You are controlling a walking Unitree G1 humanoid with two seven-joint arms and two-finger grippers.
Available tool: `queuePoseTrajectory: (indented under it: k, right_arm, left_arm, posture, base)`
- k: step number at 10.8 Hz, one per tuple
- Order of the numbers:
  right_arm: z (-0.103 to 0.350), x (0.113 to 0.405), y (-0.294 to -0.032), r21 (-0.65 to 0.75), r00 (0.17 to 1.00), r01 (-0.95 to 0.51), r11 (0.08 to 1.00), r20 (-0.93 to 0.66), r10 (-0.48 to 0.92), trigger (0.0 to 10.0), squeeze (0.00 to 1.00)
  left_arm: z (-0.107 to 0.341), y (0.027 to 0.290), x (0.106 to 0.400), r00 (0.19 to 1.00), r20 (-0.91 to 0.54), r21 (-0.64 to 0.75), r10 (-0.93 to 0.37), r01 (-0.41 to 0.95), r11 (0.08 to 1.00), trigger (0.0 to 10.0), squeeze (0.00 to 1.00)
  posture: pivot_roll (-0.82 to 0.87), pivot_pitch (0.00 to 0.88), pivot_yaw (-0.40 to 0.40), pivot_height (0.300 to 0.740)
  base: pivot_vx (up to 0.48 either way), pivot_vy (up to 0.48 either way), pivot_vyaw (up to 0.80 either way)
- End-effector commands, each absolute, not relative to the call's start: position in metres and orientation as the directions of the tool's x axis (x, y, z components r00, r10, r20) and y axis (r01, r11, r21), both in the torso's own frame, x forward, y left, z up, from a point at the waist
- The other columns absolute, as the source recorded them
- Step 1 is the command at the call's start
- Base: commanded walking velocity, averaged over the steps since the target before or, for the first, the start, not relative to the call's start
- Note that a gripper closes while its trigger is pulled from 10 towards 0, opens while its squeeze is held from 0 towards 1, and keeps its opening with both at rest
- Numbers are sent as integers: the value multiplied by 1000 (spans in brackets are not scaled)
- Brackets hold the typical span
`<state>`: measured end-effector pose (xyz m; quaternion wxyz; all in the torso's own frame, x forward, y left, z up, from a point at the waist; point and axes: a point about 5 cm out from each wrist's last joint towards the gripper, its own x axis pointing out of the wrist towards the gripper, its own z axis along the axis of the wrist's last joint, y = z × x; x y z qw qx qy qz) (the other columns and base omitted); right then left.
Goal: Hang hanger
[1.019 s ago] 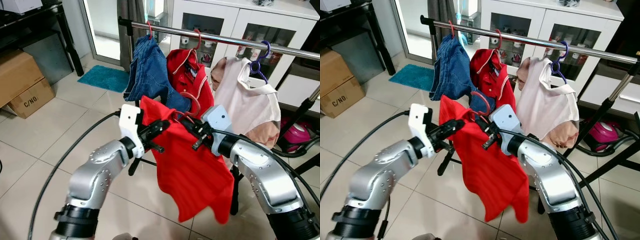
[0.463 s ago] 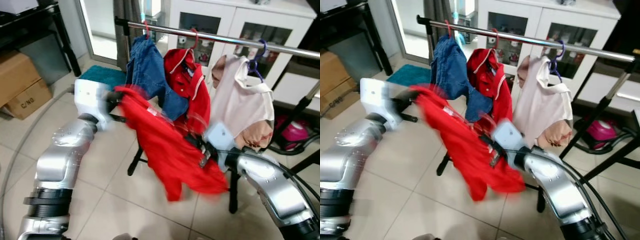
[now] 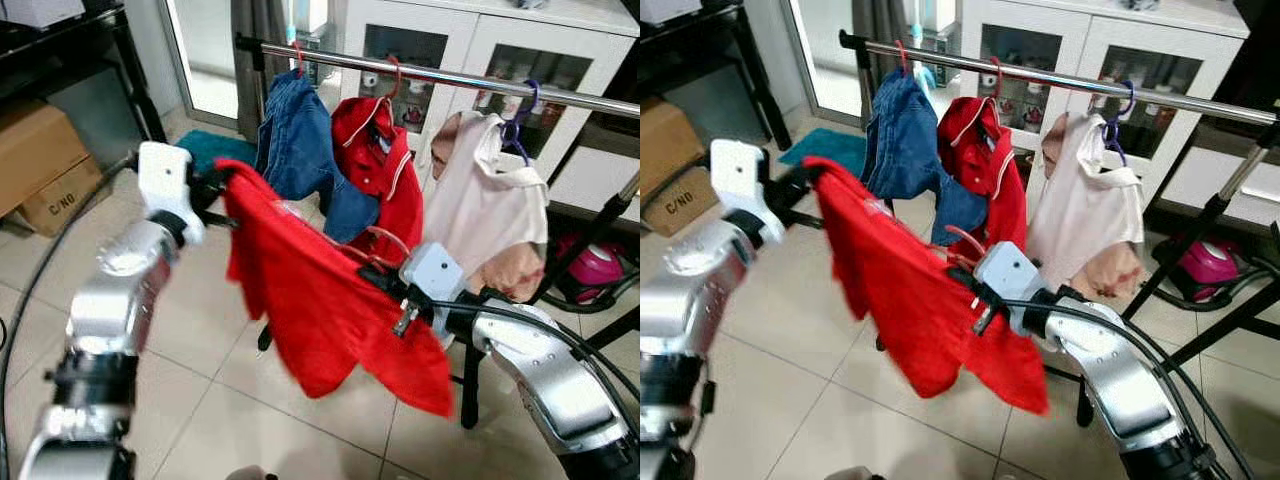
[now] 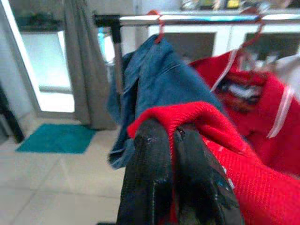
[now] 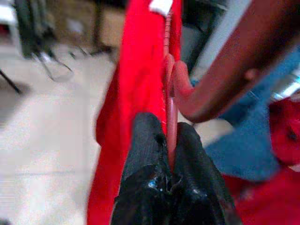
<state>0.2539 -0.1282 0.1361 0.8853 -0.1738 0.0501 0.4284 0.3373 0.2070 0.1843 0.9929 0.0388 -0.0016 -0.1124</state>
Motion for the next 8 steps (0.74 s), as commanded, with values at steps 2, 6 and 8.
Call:
queuePoseTrajectory:
  k: [2, 6, 8]
  right_arm:
    - [126, 245, -157, -98, 643, -762, 640, -229, 730, 0, 0]
    - [149, 255, -151, 98, 735, -676, 730, 27, 677, 0, 0]
    - [163, 276, -151, 216, 874, -484, 848, 151, 461, 0, 0]
  left_arm:
    - [211, 289, 334, 974, 107, 106, 200, -211, 972, 0, 0]
    - [161, 238, 336, 989, -95, 59, -110, 116, 991, 0, 0]
    - [144, 159, 308, 766, -175, -3, -619, 628, 778, 0, 0]
  posture:
    - [-19, 0, 28, 740]
    - [-25, 0, 33, 740]
    - [-22, 0, 29, 740]
  base:
    - [0, 0, 0]
    - [0, 0, 0]
    - [0, 0, 0]
